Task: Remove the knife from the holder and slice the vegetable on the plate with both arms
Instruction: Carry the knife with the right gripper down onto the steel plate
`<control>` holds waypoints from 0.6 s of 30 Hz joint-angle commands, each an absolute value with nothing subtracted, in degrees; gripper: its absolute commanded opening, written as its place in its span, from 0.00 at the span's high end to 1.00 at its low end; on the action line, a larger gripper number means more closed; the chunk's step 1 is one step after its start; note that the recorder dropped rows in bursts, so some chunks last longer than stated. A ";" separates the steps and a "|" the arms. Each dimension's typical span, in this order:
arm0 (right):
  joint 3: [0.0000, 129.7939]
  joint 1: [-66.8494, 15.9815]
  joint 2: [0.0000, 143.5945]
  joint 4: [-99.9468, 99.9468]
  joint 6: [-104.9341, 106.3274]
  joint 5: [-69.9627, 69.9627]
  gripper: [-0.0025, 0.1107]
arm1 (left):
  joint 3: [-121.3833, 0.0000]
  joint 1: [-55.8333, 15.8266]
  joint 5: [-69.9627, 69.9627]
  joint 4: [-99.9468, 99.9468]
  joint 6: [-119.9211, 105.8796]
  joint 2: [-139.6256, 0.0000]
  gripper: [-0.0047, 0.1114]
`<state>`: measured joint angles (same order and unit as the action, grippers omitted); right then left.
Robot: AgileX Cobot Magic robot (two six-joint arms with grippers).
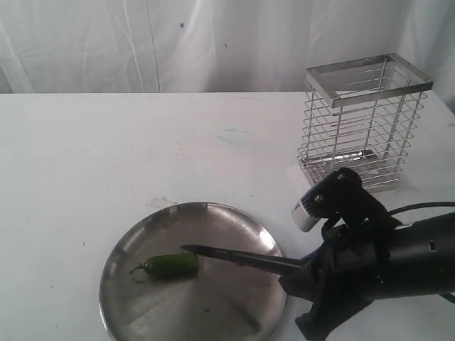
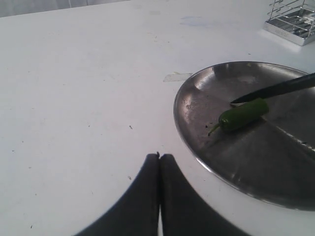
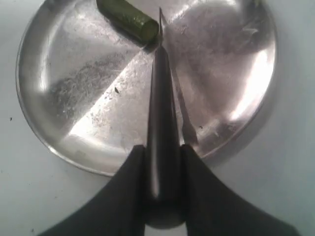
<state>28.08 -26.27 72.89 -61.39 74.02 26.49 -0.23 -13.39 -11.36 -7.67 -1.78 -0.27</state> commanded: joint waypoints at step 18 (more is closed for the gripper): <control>30.27 -26.22 80.09 -46.64 62.87 30.63 0.98 | 0.00 -13.38 -11.64 -7.97 -1.50 0.00 0.96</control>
<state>29.63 -26.27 79.91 -48.98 64.87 29.56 -0.23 -13.39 -11.36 -7.67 -1.78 -0.27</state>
